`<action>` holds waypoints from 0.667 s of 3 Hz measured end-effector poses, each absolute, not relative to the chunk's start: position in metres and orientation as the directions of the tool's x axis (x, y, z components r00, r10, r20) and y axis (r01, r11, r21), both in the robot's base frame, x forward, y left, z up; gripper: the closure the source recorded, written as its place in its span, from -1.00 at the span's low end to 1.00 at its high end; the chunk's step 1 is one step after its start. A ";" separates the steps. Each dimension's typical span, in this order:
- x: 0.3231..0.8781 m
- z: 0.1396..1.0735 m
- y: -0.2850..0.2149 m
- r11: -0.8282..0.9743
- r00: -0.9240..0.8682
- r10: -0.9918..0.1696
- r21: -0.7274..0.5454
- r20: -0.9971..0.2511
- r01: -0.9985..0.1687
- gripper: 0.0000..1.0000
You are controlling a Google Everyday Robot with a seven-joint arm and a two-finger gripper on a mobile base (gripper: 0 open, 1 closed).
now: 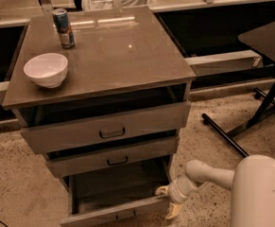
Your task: Open bottom drawer
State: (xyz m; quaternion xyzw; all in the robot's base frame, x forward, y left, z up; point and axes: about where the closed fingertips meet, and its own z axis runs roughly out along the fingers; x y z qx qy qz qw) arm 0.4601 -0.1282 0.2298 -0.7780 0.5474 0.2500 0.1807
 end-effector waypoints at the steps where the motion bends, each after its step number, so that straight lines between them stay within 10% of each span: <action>1: 0.483 0.253 -0.115 -0.301 0.282 -0.746 -0.071 -0.603 -0.951 -0.13; 2: 0.510 0.268 -0.096 -0.255 0.269 -0.734 -0.114 -0.624 -0.960 0.31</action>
Offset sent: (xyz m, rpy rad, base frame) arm 0.0868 0.0499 0.0618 0.1254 -0.1359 -0.1386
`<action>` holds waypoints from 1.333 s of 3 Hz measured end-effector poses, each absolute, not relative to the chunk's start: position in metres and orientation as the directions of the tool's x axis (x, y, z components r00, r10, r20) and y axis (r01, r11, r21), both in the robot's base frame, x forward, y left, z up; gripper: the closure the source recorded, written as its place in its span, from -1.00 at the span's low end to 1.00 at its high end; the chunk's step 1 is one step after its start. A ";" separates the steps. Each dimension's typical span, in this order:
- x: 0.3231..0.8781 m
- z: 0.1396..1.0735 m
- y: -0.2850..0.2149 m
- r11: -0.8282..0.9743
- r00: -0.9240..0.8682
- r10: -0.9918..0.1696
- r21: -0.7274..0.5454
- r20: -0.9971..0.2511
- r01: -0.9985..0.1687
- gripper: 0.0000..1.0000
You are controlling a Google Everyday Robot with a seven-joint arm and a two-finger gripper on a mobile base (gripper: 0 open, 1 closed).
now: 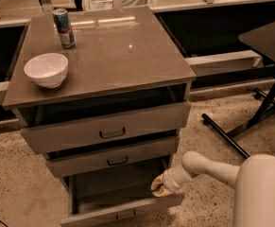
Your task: Open bottom drawer
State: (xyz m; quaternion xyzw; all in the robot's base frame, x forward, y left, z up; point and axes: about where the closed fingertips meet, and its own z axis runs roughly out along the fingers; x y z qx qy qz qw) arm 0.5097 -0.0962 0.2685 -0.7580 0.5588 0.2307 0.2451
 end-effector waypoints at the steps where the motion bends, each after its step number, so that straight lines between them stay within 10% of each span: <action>1: 0.529 0.261 -0.073 -0.213 0.244 -0.741 -0.126 -0.626 -0.969 0.78; 4: 0.564 0.158 -0.046 -0.139 0.160 -0.814 -0.080 -0.559 -0.987 1.00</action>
Offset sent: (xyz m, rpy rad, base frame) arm 0.0647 0.0535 -0.0839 -0.0298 -0.0047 -0.1800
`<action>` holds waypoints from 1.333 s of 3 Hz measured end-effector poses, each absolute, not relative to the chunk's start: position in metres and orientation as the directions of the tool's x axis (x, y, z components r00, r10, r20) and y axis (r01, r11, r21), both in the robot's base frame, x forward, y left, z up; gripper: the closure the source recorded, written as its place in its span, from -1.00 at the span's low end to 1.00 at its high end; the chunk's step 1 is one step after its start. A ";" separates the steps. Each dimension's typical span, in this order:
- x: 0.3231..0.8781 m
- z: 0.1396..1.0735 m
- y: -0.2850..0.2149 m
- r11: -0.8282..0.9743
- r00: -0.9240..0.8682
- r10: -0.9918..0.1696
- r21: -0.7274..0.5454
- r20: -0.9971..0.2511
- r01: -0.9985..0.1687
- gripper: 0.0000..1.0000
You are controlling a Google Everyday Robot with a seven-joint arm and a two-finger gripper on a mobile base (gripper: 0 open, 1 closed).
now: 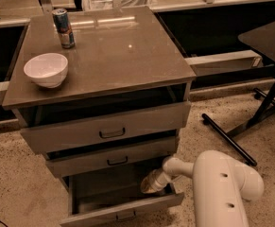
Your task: Open bottom drawer
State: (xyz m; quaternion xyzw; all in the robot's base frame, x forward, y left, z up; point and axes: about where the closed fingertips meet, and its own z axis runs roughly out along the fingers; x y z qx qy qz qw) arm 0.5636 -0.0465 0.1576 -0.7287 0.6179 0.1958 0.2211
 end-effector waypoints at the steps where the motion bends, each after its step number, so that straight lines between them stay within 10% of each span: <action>1: 0.552 0.141 -0.053 -0.217 0.213 -0.803 -0.061 -0.556 -0.974 1.00; 4: 0.468 0.143 -0.086 -0.451 0.294 -0.750 0.132 -0.593 -0.883 1.00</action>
Offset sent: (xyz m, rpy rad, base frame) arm -0.0630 -0.0252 -0.0232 0.0063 0.1090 0.3627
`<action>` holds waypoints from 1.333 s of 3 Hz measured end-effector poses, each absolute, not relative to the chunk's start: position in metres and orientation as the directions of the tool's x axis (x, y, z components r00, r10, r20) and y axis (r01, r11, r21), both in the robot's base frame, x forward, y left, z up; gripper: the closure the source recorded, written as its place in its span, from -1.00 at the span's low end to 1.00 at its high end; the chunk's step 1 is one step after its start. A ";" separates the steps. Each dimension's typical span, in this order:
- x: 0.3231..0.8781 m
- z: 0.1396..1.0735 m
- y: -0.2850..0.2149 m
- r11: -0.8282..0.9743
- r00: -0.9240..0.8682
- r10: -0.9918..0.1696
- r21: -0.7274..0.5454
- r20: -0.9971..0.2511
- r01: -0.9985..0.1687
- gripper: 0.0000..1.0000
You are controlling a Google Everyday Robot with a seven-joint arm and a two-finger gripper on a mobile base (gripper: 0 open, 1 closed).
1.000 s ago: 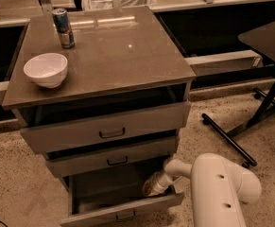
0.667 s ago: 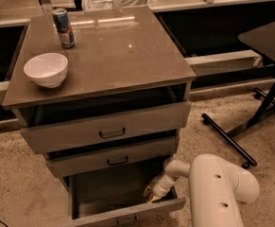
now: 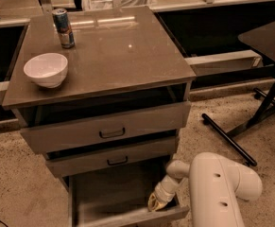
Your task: Open bottom drawer
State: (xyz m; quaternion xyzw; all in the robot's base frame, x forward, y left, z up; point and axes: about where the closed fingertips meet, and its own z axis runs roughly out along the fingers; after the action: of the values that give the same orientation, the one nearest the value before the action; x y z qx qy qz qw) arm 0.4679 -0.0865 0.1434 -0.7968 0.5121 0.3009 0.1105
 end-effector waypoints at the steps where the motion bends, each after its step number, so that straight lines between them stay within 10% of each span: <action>1: 0.446 0.153 -0.098 -0.434 0.246 -0.768 0.197 -0.592 -0.879 1.00; 4: 0.421 0.174 -0.115 -0.324 0.136 -0.737 0.169 -0.662 -0.931 1.00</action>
Offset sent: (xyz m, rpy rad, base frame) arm -0.0919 -0.0502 0.0477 0.0843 0.1896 -0.2513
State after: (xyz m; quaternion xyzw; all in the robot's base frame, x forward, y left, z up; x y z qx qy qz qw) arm 0.4212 -0.1151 0.1737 -0.7400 0.5637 0.3380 0.1431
